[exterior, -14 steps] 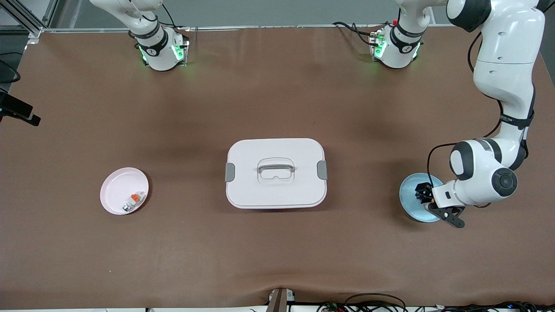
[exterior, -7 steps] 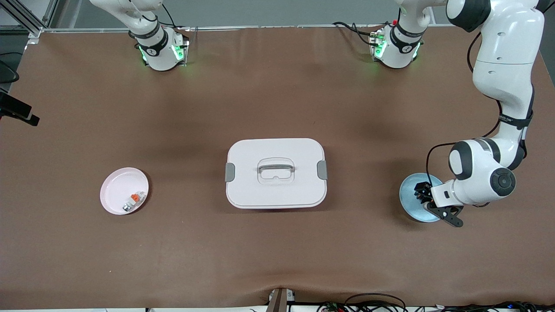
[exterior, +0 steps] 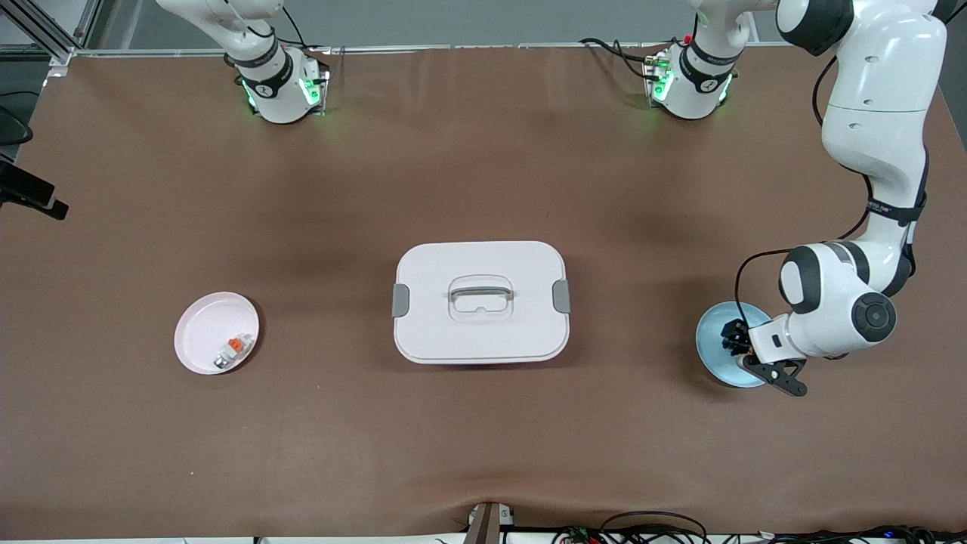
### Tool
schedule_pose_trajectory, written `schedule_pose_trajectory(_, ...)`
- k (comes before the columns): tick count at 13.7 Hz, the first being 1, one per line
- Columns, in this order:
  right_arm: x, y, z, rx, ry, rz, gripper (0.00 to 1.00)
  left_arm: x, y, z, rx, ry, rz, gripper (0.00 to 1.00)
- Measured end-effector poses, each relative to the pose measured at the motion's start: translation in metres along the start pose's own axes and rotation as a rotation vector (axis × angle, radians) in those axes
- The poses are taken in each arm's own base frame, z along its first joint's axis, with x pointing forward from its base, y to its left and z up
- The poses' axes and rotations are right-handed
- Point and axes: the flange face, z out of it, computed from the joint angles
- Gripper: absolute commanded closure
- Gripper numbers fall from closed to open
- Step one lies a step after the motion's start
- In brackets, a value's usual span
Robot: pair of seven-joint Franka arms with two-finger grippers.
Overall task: Transfer orange switch to right arm and place
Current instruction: 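Lift the orange switch off the blue plate with the left gripper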
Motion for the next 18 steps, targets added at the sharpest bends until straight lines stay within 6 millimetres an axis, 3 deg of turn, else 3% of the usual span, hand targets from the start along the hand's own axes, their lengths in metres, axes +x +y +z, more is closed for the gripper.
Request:
schedule_pose_trajectory(5,0.000,0.000,0.000,0.000,0.000,0.001,0.00,0.002,0.002,-0.008,-0.001,0.005,-0.052,0.83)
schedule_pose_trajectory(8,0.000,0.000,0.000,0.000,0.000,0.001,0.00,0.012,0.016,-0.044,-0.018,0.006,-0.095,0.83)
schedule_pose_trajectory(11,0.000,0.000,0.000,0.000,-0.002,-0.001,0.00,0.010,0.030,-0.102,-0.046,-0.018,-0.128,0.83)
schedule_pose_trajectory(16,-0.001,-0.001,0.001,-0.002,-0.008,-0.002,0.00,-0.011,0.077,-0.240,-0.197,0.020,-0.184,0.83)
schedule_pose_trajectory(18,-0.001,0.000,0.001,-0.011,-0.011,-0.001,0.00,-0.023,0.098,-0.286,-0.261,0.049,-0.206,0.83)
